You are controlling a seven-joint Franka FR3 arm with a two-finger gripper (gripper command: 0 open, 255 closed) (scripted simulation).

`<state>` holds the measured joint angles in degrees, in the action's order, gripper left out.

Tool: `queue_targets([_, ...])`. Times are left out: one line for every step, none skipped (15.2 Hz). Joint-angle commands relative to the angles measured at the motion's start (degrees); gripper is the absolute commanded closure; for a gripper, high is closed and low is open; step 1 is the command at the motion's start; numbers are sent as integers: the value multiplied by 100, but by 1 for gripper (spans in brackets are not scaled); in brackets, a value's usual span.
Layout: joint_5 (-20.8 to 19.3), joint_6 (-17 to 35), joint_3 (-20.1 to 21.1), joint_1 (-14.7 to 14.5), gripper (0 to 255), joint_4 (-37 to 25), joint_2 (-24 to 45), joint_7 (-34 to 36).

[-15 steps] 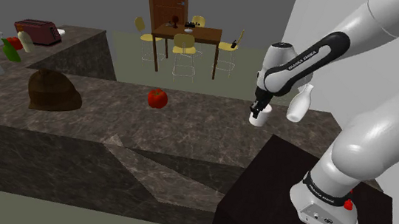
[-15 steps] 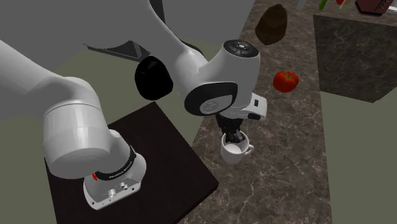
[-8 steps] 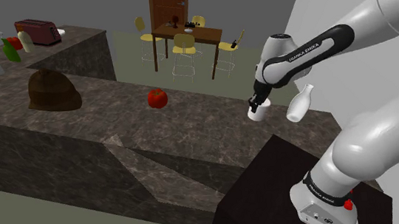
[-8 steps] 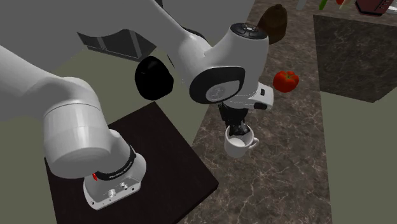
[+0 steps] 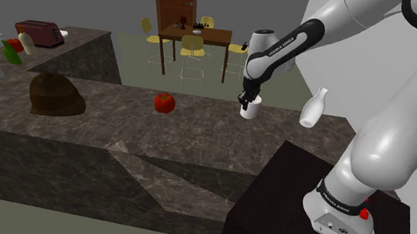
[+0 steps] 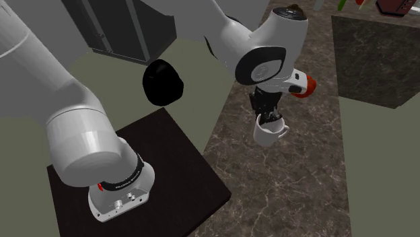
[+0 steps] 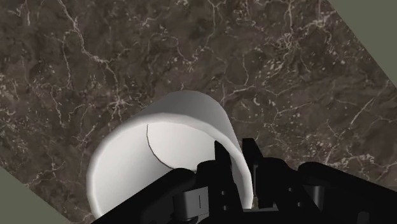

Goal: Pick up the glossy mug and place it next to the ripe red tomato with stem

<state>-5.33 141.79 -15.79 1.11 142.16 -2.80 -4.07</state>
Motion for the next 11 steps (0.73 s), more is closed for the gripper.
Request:
queue_targets([176, -101, 89, -107, 255, -484, 400, 56])
queue_targets([245, -155, 125, -141, 255, -713, 583, 73])
queue_targets([310, -215, 161, -170, 255, -948, 764, 91])
queue_targets([371, -279, 197, -193, 255, -1187, 945, 109])
queue_targets([426, -349, 231, -215, 255, -1432, 1126, 129])
queue_targets([478, -424, 264, -234, 255, -1683, 1308, 149])
queue_targets([525, -504, 297, -249, 255, -1939, 1490, 171])
queue_targets([569, -589, 328, -263, 255, -2203, 1673, 193])
queue_targets([609, -679, 357, -275, 255, -2473, 1858, 216])
queue_targets([647, -774, 385, -285, 255, -2750, 2045, 240])
queue_targets([681, -875, 412, -292, 255, -3036, 2234, 265])
